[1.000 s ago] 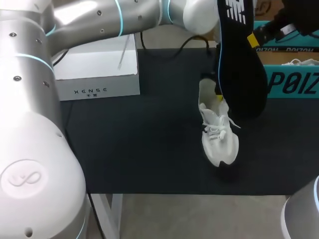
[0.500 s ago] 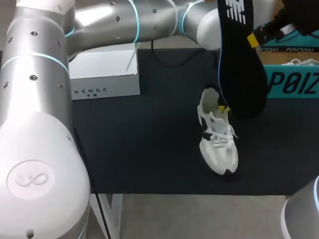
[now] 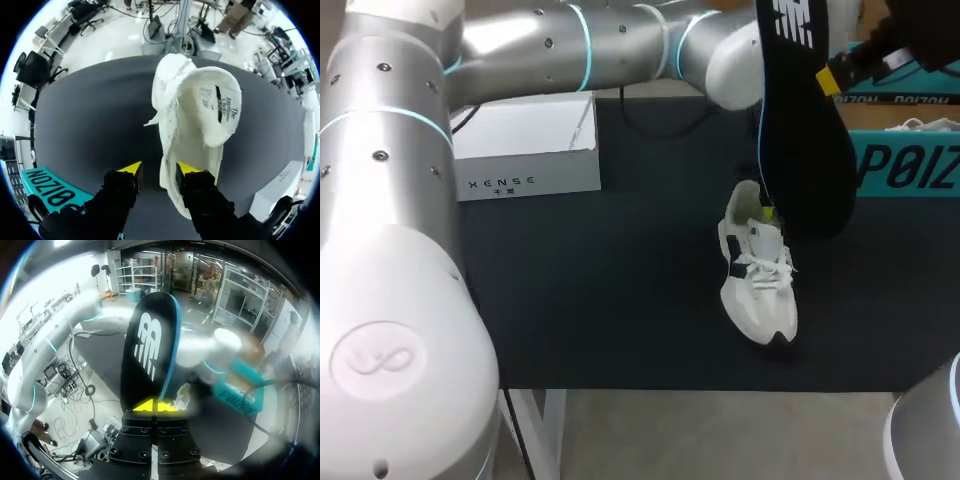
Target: Take the shoe out of the shoebox, open the shoe tongue, remove and reinsert the insole, then place the shoe into the shoebox
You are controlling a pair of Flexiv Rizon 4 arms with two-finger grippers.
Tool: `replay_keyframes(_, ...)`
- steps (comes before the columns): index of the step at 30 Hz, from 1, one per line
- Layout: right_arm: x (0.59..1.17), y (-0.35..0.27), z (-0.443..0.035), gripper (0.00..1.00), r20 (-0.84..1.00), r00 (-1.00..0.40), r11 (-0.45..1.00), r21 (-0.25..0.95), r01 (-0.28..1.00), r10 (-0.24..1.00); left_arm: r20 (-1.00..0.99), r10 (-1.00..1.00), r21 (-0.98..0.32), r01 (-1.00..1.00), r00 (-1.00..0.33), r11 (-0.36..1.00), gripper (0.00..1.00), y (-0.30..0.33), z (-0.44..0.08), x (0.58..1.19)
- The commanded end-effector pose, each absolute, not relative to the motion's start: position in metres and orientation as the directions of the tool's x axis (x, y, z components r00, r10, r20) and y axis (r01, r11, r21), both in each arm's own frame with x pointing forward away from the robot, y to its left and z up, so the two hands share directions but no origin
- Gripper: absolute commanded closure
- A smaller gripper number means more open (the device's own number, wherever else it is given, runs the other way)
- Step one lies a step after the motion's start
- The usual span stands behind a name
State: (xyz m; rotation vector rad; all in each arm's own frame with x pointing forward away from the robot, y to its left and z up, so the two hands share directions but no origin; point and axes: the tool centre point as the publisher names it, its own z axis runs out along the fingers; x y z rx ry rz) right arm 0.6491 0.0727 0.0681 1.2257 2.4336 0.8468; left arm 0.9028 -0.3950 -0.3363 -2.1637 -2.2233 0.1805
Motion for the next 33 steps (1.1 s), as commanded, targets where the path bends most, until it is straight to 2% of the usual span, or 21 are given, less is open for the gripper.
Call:
replay_keyframes(1, 0.651, 0.074, 0.069, 1.0, 0.008, -0.596, 0.467, 0.614, 0.637, 0.803, -0.285, 0.954, -0.019, 0.995, -0.097, 0.096, 0.0, -0.37, -0.301, 0.908)
replay_keyframes(5, 0.651, 0.074, 0.069, 1.0, 0.008, -0.596, 0.467, 0.614, 0.637, 0.803, -0.435, 0.891, 0.047, 0.984, -0.132, 0.169, 0.0, -0.358, -0.262, 0.923)
replay_keyframes(10, 0.651, 0.074, 0.069, 1.0, 0.008, -0.596, 0.467, 0.614, 0.637, 0.803, -0.64, 0.752, 0.071, 0.962, -0.157, 0.262, 0.0, -0.326, -0.216, 0.929)
replay_keyframes(16, 0.651, 0.074, 0.069, 1.0, 0.008, -0.596, 0.467, 0.614, 0.637, 0.803, -0.805, 0.547, -0.011, 0.927, -0.231, 0.375, 0.0, -0.277, -0.188, 0.925)
replay_keyframes(18, 0.651, 0.074, 0.069, 1.0, 0.008, -0.596, 0.467, 0.614, 0.637, 0.803, -0.828, 0.492, -0.046, 0.906, -0.27, 0.421, 0.0, -0.261, -0.181, 0.922)
replay_keyframes(33, 0.651, 0.074, 0.069, 1.0, 0.008, -0.596, 0.467, 0.614, 0.637, 0.803, -0.828, 0.492, -0.046, 0.906, -0.27, 0.421, 0.0, -0.261, -0.181, 0.922)
